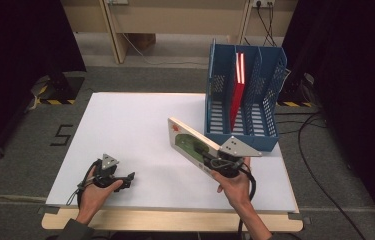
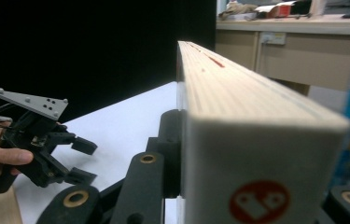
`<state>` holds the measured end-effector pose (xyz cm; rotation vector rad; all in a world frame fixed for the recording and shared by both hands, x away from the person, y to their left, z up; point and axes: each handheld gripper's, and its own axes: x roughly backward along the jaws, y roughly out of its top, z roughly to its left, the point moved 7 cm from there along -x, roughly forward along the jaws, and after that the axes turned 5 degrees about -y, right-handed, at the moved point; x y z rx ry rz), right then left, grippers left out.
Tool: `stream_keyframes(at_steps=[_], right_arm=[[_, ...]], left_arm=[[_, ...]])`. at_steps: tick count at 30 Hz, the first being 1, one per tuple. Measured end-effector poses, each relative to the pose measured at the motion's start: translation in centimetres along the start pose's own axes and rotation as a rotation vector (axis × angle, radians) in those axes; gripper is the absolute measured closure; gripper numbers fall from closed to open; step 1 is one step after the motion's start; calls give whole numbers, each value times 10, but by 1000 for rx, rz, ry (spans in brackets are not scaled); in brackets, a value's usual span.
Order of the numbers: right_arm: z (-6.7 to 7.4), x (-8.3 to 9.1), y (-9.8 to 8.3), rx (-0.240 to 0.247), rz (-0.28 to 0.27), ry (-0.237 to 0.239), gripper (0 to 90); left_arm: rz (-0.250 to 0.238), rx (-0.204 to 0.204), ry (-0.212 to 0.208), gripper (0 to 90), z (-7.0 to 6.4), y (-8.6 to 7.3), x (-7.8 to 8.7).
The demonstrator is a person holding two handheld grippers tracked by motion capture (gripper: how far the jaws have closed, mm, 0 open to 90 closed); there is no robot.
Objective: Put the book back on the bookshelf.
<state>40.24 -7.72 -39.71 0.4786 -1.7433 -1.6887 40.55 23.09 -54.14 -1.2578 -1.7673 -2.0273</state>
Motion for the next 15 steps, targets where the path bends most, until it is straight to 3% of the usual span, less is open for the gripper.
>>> stream_keyframes(at_steps=[5, 15], right_arm=[[-18, 24, 5, -11, -4, -36, 761], [-56, 74, 17, -17, -31, -137, 761]], left_arm=[[22, -1, -7, 153, 0, -3, -4], [16, 16, -15, 147, 1, -4, -5]])
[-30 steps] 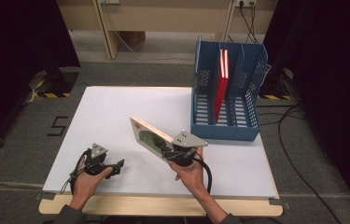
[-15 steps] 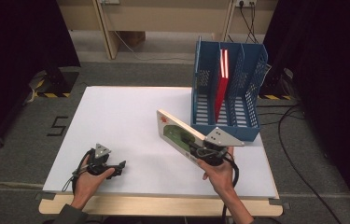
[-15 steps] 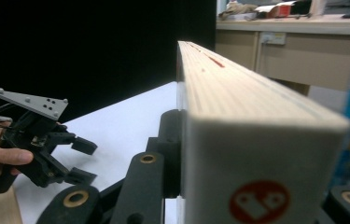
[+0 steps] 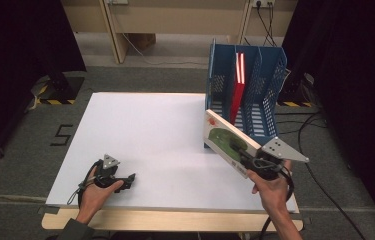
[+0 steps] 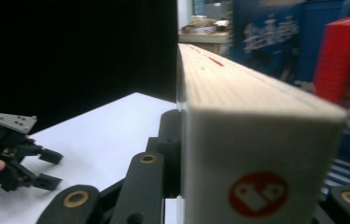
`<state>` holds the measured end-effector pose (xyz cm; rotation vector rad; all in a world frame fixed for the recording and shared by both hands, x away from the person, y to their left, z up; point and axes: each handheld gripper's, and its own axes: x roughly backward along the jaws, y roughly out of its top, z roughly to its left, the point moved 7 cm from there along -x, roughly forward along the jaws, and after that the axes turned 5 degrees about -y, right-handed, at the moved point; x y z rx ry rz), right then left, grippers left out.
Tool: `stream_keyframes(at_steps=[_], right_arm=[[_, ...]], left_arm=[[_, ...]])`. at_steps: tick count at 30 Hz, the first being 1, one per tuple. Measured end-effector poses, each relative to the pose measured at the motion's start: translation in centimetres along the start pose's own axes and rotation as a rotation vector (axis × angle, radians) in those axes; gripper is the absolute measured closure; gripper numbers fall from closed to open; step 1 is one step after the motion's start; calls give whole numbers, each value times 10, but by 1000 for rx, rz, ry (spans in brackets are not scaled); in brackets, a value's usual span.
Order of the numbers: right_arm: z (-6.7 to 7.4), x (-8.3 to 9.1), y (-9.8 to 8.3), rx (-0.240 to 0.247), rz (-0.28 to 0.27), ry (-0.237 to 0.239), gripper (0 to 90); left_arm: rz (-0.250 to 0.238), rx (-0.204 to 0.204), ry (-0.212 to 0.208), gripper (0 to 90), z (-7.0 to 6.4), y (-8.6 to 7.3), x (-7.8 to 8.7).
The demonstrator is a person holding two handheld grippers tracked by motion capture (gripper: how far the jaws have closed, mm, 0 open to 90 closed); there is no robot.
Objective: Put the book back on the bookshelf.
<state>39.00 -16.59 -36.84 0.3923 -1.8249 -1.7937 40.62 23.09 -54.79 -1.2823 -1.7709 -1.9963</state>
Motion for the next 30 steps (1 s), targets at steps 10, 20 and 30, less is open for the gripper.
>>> stream_keyframes(at_steps=[10, 20, 30], right_arm=[[-45, 35, 13, 0, -29, -133, 761], [-96, 34, 21, -43, -30, -273, 761], [-144, -4, 29, -61, 15, -411, 761]], left_arm=[[-1, 3, 8, 143, 0, -1, 0], [-3, 5, 11, 142, -1, -1, 0], [-3, 5, 13, 141, -1, -1, 0]])
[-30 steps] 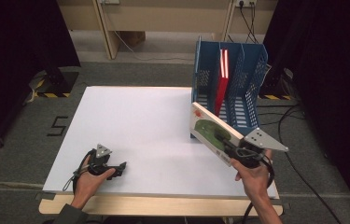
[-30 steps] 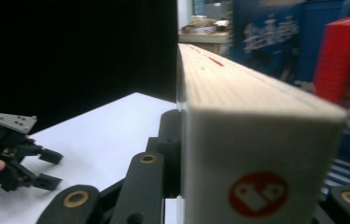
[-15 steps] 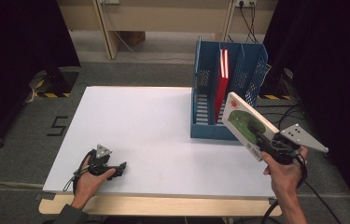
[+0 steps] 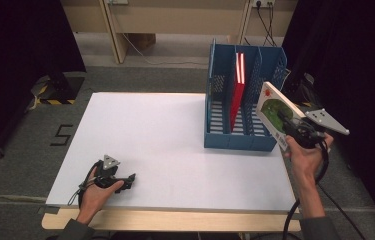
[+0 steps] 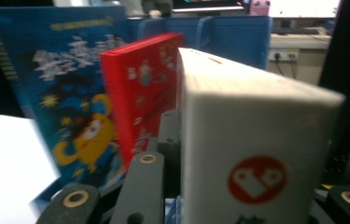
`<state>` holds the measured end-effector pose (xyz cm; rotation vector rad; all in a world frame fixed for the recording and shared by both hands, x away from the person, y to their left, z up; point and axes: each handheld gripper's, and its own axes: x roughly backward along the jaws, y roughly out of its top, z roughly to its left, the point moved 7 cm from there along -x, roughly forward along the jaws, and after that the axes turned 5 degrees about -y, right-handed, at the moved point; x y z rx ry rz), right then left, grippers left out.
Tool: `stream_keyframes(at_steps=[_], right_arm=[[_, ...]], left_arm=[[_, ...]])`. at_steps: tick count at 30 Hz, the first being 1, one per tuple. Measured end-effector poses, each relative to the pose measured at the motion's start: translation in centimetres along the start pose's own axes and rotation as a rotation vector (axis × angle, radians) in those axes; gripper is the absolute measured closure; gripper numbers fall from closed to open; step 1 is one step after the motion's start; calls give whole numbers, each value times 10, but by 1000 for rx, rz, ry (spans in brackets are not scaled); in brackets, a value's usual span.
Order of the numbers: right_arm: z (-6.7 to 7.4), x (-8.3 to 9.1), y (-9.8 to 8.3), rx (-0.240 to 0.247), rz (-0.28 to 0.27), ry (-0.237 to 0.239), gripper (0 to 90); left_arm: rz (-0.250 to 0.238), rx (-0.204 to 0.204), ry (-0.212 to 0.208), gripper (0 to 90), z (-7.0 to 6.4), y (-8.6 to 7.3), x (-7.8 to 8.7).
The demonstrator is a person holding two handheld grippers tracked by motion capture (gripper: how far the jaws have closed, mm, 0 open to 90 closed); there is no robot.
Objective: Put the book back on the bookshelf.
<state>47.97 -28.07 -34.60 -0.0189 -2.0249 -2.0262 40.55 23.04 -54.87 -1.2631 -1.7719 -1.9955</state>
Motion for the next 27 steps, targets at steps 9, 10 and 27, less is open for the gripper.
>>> stream_keyframes(at_steps=[9, 10, 27], right_arm=[[-11, -61, 2, -41, 49, -111, 761], [-11, -67, 1, -45, 56, -120, 761], [-11, -141, -23, -54, 157, -209, 761]], left_arm=[[-2, 0, 2, 141, 0, 0, 0], [-3, 0, 2, 141, 0, 0, 0], [-6, 6, 4, 143, 0, -1, 0]])
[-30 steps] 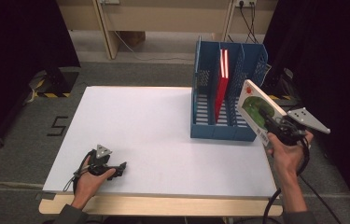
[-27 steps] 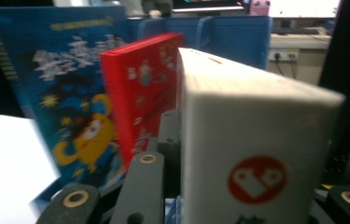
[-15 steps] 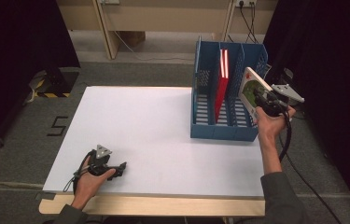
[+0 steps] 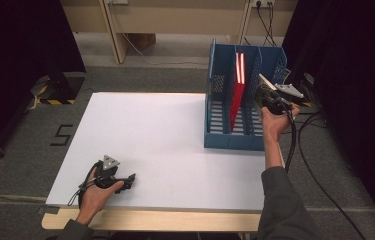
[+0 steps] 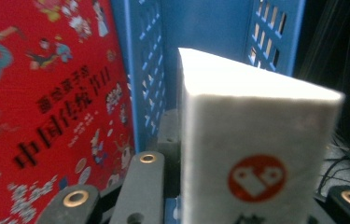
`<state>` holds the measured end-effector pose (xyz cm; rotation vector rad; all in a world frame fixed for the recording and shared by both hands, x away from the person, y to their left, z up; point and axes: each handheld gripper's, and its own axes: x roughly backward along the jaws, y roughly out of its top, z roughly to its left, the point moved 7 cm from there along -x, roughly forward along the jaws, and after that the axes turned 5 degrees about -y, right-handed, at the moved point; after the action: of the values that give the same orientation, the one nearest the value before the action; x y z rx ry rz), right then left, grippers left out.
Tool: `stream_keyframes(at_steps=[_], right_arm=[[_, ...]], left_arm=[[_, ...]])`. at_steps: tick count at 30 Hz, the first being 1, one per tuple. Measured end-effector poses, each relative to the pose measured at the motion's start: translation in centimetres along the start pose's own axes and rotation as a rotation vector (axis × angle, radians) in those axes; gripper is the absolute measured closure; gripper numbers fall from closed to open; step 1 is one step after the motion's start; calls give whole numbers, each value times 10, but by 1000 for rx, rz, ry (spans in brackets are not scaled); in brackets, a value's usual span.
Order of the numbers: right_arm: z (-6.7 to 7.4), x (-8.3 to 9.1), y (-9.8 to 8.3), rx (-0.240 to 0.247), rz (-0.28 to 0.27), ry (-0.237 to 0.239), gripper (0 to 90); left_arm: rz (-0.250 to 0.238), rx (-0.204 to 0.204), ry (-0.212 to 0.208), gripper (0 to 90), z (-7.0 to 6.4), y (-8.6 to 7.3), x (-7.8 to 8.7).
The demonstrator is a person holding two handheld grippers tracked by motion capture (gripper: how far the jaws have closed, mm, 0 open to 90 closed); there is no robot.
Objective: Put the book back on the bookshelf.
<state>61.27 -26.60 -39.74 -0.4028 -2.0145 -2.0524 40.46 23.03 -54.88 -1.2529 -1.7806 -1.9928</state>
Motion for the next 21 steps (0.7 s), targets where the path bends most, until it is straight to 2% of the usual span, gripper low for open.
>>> stream_keyframes(at_steps=[7, 11, 13, 21], right_arm=[[6, -14, -6, 2, 22, 4, 760], [11, -21, -10, -17, 32, 10, 760], [12, -24, -12, -3, 35, 2, 759], [12, -29, -22, -9, 94, 6, 751]], left_arm=[[-1, 1, 3, 144, -1, 0, 0], [-2, 1, 2, 144, -1, -1, 0], [-3, 1, 2, 144, -1, -1, 0], [-5, 2, 3, 144, -1, -1, 0]])
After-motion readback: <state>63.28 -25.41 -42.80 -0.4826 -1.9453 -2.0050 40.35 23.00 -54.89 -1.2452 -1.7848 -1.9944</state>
